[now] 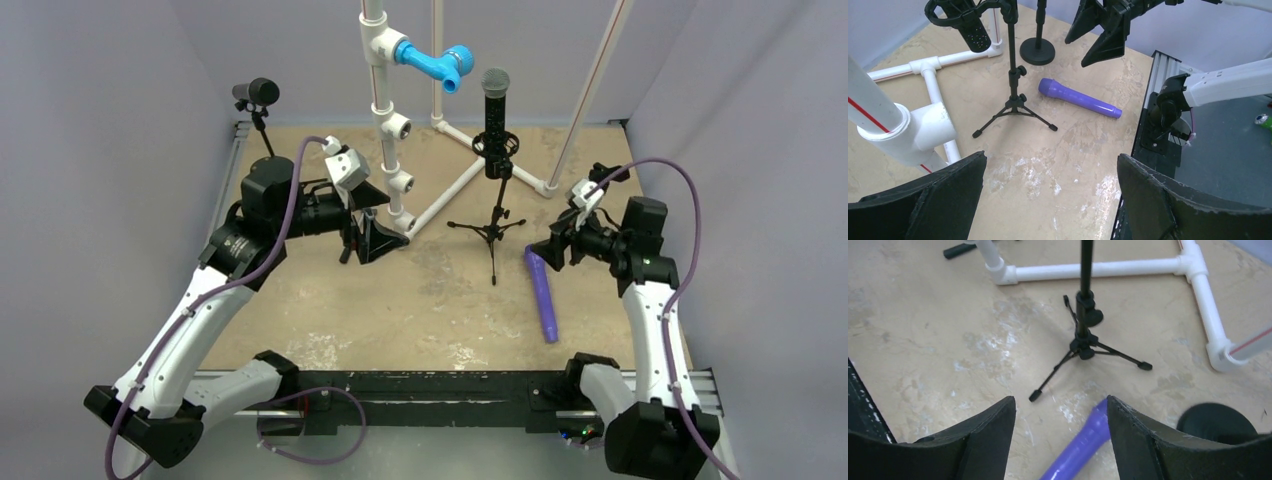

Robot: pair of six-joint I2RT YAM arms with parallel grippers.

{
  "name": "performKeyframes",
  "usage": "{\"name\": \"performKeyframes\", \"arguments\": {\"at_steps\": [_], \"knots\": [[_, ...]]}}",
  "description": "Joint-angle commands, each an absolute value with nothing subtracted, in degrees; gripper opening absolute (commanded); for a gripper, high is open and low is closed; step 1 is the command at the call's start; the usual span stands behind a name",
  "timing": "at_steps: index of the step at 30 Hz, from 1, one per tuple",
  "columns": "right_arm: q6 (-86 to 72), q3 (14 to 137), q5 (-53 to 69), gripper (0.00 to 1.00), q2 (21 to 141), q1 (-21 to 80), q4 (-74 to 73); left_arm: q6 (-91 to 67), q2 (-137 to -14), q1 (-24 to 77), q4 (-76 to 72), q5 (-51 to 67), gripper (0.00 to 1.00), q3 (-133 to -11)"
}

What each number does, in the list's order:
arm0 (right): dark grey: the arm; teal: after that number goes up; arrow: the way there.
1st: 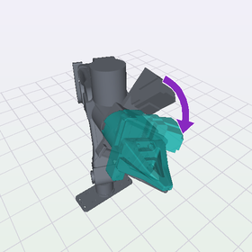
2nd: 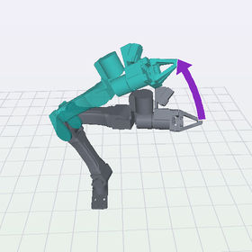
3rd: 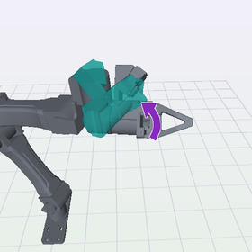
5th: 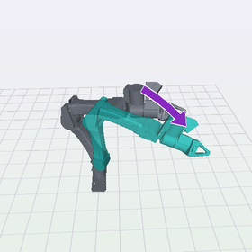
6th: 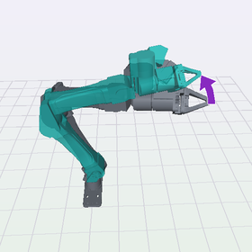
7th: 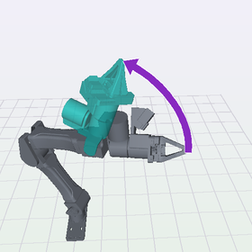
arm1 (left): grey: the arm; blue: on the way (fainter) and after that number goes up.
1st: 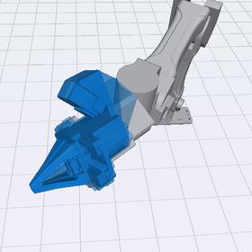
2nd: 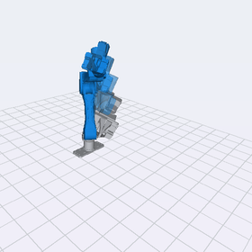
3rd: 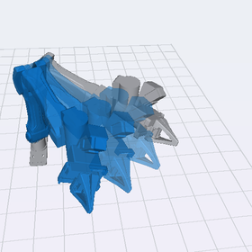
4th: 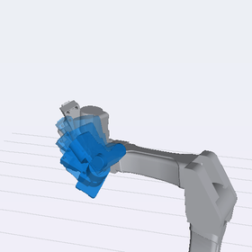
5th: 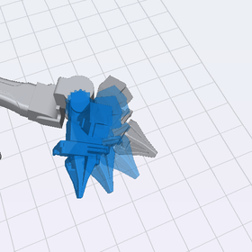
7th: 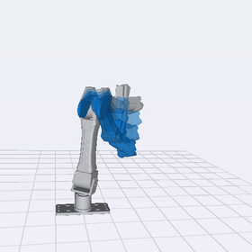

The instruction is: Remove the microphone from the stand

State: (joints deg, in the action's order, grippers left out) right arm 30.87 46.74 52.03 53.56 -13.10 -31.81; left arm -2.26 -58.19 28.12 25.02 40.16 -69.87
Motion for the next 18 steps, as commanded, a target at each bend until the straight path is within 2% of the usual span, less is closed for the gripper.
{"name": "performKeyframes", "arguments": {"at_steps": [1,9,18], "knots": [[20.8,49.5,48.8,0.64,53.4,-5.6,-22.6,-0.4,-58.6,27.6,24.9,38.8,1.0,-72.1],[7.4,52.2,41.6,0.64,60.9,2.3,-5.6,2.3,-59.7,27.6,25.9,37.0,1.0,-71.7],[0.7,50.7,40.5,0.59,69.5,6.3,11.0,3.0,-61.3,27.6,25.9,36.7,1.0,-71.5]]}}
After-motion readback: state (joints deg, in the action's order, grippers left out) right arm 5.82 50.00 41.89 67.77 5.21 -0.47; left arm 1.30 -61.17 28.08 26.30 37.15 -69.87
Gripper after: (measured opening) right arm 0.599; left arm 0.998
